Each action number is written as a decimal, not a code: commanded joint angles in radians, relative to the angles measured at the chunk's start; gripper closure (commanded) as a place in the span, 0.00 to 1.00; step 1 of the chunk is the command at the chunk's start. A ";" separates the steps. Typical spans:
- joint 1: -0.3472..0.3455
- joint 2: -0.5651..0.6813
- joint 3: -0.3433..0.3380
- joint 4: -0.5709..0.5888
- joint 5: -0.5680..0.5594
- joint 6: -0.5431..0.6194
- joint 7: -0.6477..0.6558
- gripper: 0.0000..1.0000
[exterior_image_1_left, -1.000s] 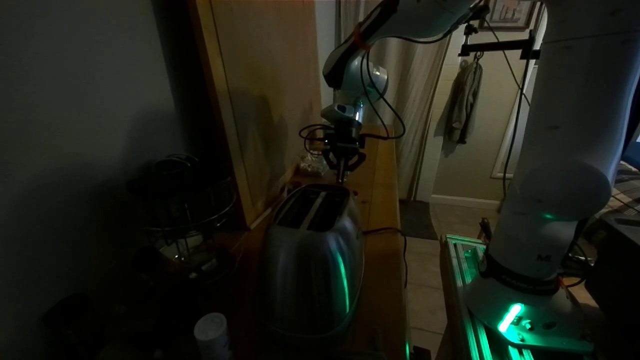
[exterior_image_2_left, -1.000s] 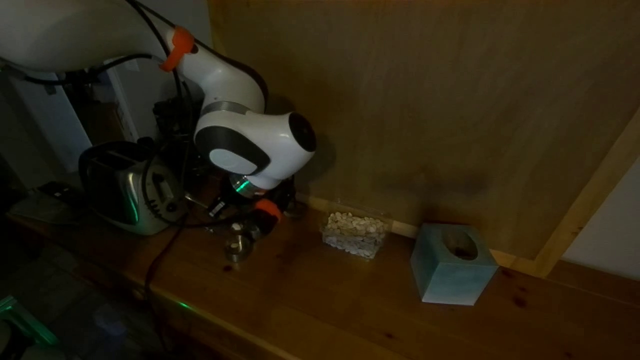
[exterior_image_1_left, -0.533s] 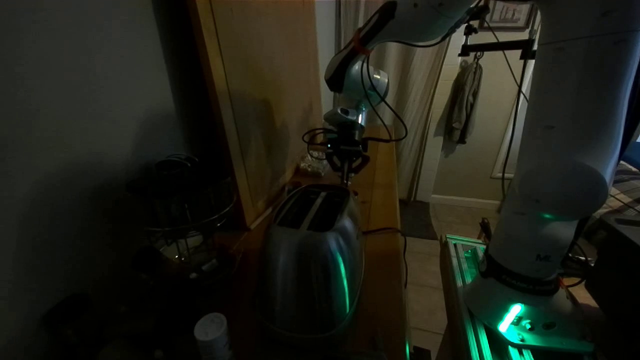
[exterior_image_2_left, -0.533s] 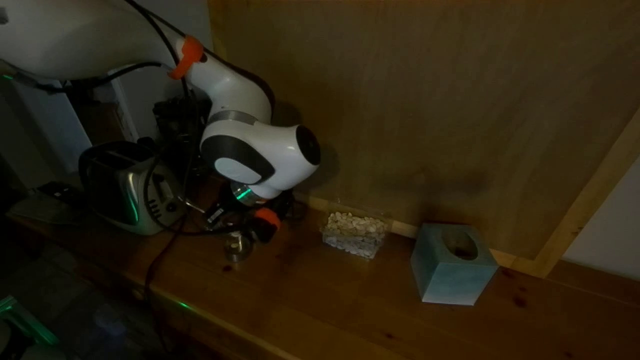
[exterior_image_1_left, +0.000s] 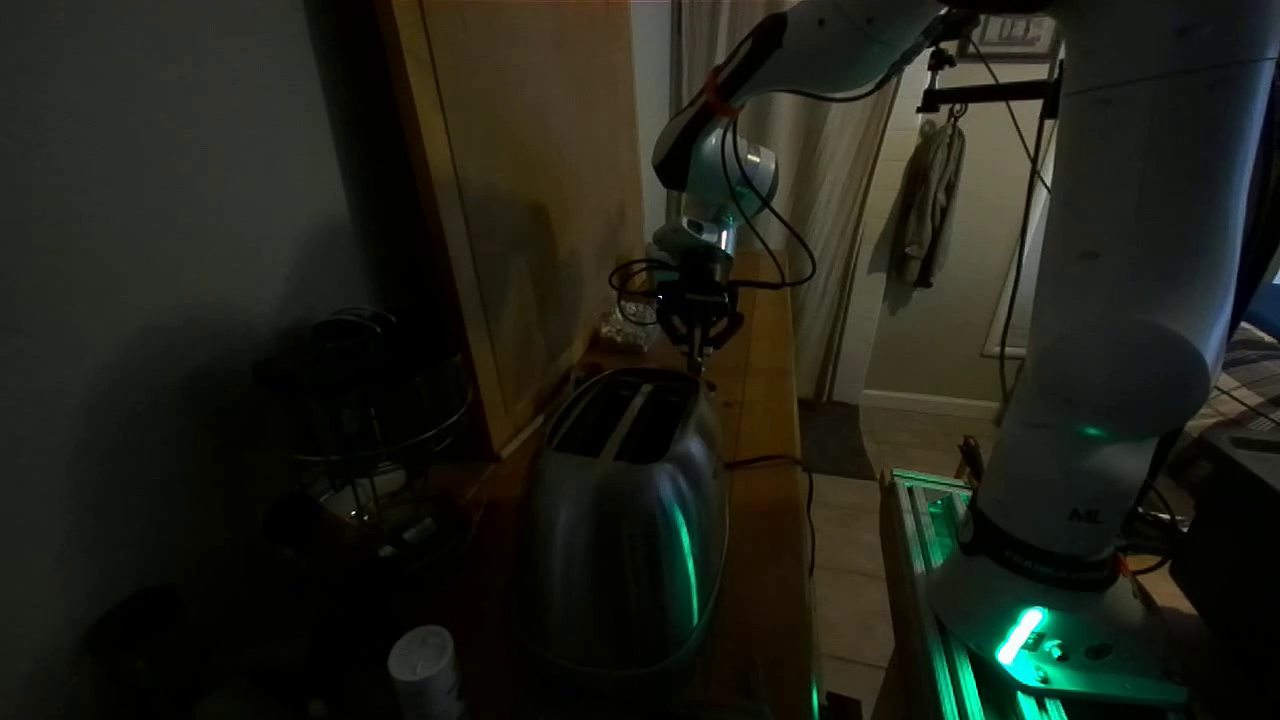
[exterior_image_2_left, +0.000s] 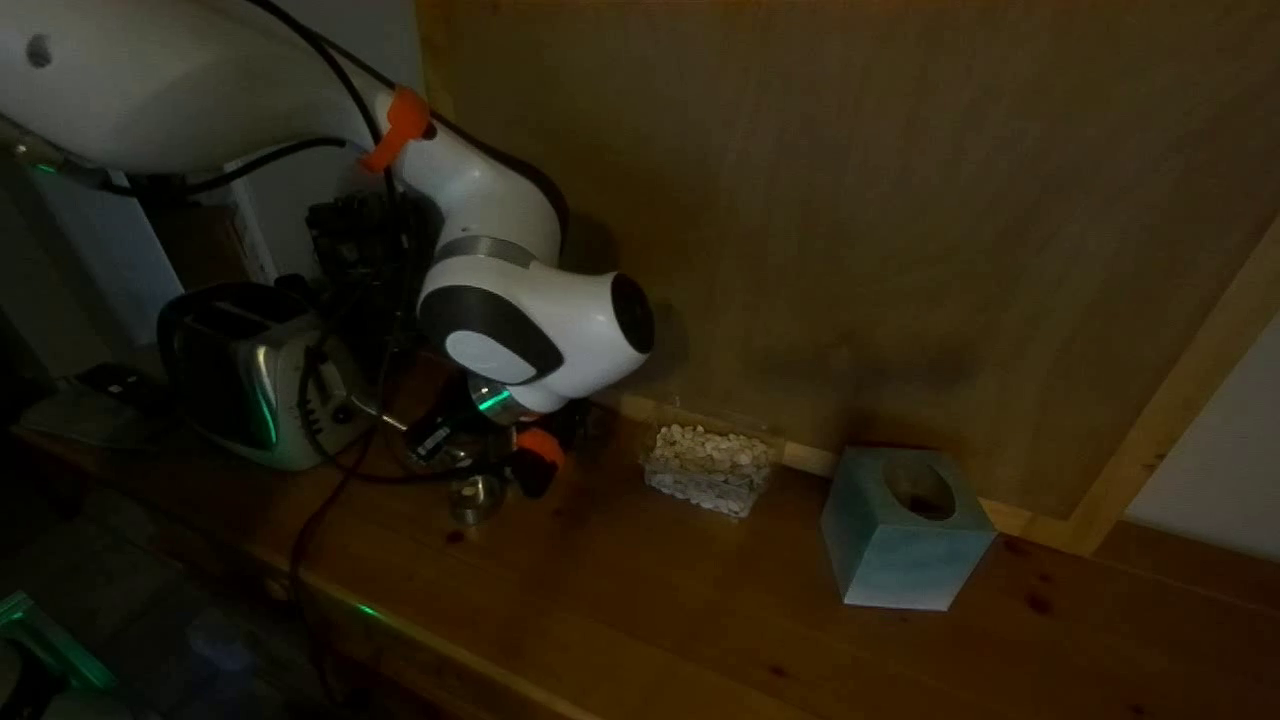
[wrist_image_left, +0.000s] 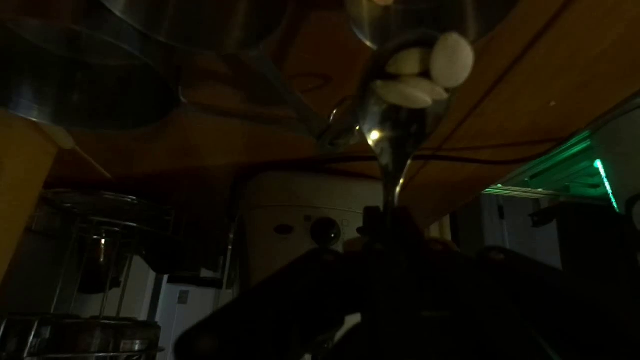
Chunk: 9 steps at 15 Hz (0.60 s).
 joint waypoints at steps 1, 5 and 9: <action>-0.012 0.036 0.004 0.044 0.025 -0.046 -0.041 0.98; -0.020 0.059 0.003 0.073 0.036 -0.082 -0.044 0.98; -0.029 0.083 0.006 0.108 0.048 -0.133 -0.043 0.98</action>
